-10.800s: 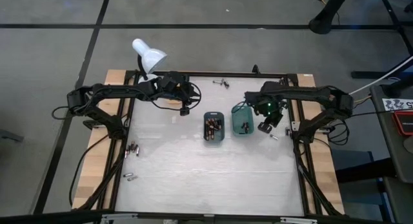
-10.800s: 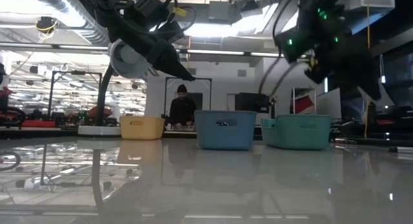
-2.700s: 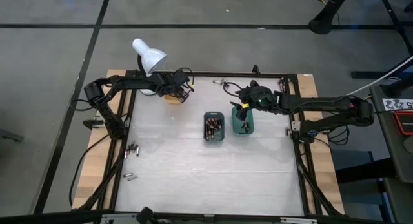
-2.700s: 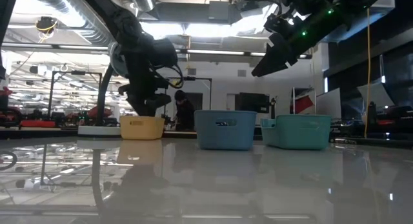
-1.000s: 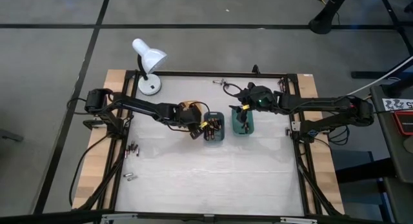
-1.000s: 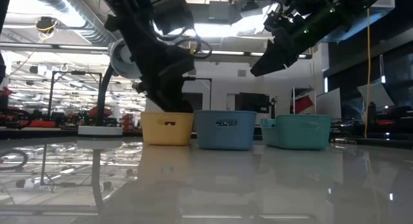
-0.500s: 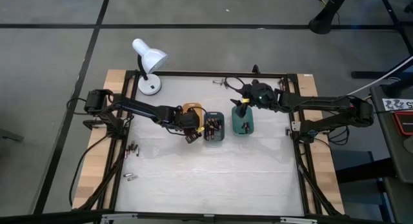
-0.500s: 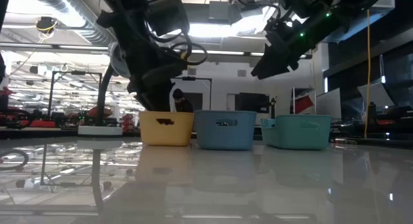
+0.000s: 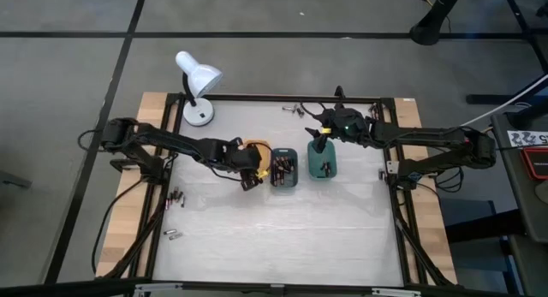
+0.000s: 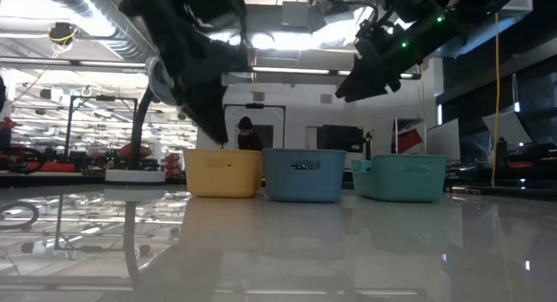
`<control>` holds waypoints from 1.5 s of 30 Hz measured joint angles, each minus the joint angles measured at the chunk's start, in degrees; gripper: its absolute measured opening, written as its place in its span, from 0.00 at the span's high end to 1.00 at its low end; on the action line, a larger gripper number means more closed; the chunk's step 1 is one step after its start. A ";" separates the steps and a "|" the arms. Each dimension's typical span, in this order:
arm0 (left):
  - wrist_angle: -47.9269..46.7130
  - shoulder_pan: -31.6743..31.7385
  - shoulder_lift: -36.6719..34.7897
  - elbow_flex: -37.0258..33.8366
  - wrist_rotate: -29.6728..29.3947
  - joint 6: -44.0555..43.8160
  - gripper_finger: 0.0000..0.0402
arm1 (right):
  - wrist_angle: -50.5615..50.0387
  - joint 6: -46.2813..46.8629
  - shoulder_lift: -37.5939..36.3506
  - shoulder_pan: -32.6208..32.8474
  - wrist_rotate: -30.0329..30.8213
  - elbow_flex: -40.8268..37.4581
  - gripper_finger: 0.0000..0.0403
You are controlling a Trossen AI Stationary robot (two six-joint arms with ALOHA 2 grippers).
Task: Sort batteries
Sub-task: Put the silver battery into the yellow bin
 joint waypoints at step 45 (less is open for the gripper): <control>59.53 17.70 -17.67 -31.19 12.47 32.79 0.65 | -12.15 3.12 40.43 -20.21 -9.60 28.37 0.38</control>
